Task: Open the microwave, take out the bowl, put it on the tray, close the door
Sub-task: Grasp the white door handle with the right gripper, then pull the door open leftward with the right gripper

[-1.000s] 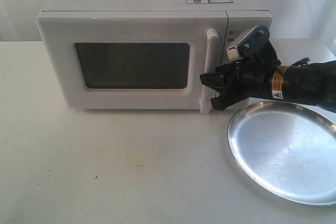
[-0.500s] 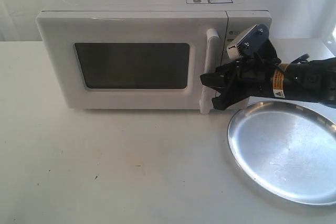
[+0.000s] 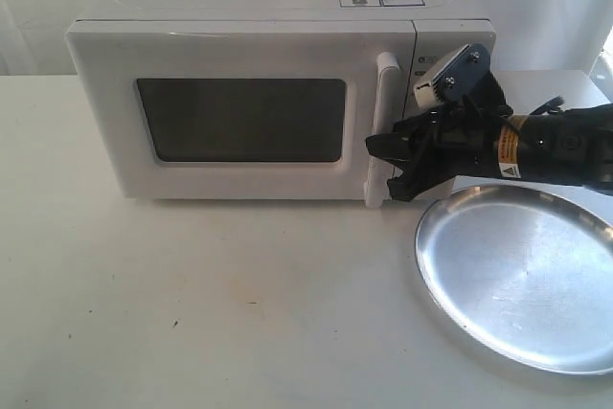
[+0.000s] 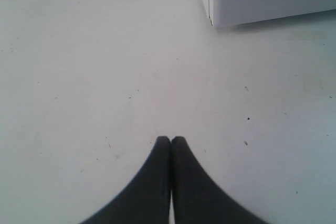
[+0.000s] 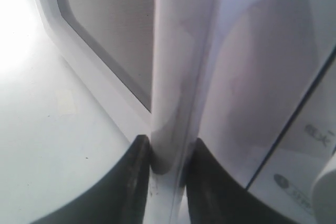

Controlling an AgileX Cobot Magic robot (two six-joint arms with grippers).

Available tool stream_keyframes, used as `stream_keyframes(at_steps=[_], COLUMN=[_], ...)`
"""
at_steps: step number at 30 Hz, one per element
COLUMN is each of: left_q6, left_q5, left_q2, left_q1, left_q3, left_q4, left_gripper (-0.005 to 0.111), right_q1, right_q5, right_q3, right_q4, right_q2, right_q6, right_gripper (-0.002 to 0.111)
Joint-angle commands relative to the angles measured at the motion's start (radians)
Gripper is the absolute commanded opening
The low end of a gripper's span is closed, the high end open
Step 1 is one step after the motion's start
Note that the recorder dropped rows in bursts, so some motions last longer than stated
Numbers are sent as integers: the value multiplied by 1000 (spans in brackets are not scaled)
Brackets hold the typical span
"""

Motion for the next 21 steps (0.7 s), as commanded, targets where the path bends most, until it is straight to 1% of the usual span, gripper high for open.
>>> stream_keyframes(at_steps=[1,10,16,20,21], left_q6=[-3,-3,-3,-3,-3], left_q5=[-2,-2,-2,-2,-2], left_q2=[-2,-2,-2,-2,-2], left_q1=[-6,-6,-6,-6,-6], left_q3=[-2,-2,-2,-2,-2], left_q4=[-7,-7,-7,-7,-7], left_gripper=[0,0,0,0,0], right_q1=[68,68,68,68,68], right_q5=[-470,-470,-470,-457,-419], right_q3=[25,25,25,25,25], right_q4=[-317,-358,-329,-318,-334], right_q2=[-33,-77,-90,-90,-91], right_q6=[6,43,44,142,185], right_gripper=[0,0,0,0,3])
